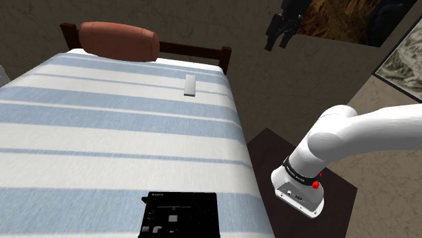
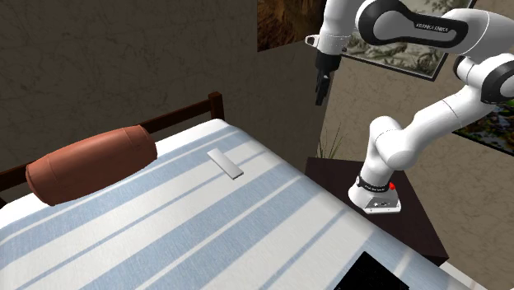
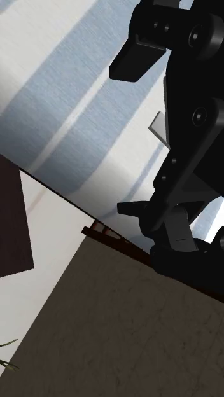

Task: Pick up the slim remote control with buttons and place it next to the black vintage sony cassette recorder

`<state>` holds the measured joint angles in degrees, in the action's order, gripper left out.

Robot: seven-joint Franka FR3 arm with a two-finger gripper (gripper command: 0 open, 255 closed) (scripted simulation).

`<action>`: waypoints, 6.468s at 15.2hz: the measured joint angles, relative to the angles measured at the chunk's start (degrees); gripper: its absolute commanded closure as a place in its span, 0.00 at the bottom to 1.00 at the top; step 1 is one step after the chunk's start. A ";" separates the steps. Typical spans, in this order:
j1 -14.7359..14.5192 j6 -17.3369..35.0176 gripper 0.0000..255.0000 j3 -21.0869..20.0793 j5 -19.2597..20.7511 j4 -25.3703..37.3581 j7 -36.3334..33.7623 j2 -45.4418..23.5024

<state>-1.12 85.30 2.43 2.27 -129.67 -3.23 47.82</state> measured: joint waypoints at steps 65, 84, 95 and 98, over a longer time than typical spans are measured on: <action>1.84 36.97 1.00 -6.57 1.02 30.36 -32.82 -71.04; 1.89 24.35 1.00 -6.80 0.43 38.47 -32.26 -66.51; 1.68 17.25 1.00 -6.97 0.25 43.64 -32.35 -64.59; 0.37 18.76 1.00 -7.87 0.07 37.55 -34.59 -60.07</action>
<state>-0.75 104.05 -5.44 2.34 -92.11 -37.82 -12.25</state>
